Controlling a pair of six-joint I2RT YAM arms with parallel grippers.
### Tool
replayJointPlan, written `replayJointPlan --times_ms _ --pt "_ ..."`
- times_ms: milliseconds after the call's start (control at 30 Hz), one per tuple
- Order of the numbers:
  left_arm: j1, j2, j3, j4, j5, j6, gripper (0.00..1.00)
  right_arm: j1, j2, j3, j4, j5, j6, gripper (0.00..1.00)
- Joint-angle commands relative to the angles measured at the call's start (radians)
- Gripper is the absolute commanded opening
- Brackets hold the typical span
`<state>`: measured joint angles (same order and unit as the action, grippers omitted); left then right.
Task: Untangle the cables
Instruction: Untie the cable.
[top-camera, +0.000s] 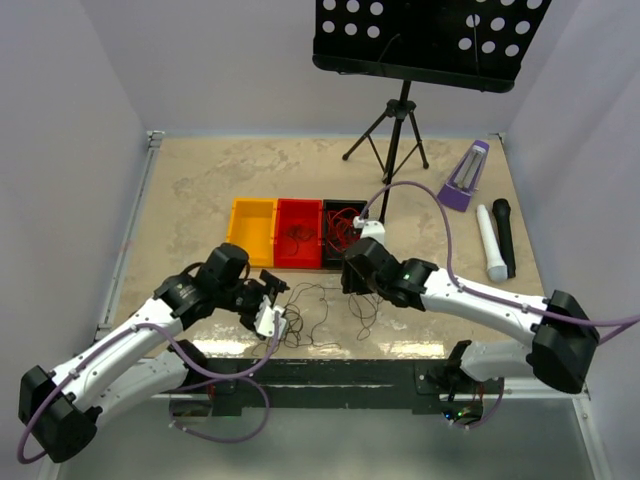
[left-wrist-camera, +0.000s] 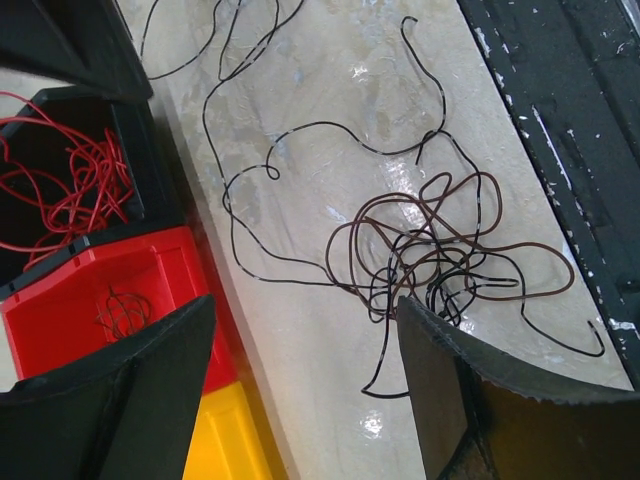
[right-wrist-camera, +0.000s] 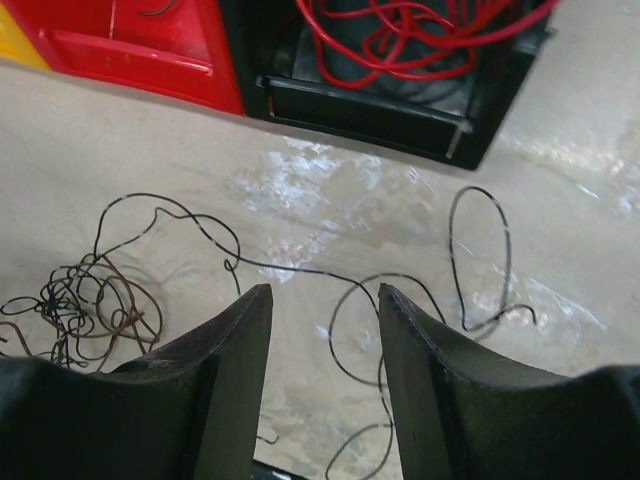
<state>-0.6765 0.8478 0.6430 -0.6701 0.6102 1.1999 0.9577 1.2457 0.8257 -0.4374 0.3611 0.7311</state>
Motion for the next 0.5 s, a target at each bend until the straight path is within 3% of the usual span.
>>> replayJointPlan --times_ms 0,167,467 --pt "-0.003 -0.032 -0.009 0.014 0.03 0.053 0.77 0.007 0.069 0.033 0.16 -0.074 -0.131 0.51" --pt "-0.001 -0.05 -0.017 0.009 0.014 0.069 0.76 0.059 0.142 -0.013 0.247 -0.068 -0.18 0.51" --pt "-0.001 -0.084 -0.036 -0.006 0.016 0.078 0.76 0.13 0.231 0.035 0.221 0.012 -0.17 0.49"
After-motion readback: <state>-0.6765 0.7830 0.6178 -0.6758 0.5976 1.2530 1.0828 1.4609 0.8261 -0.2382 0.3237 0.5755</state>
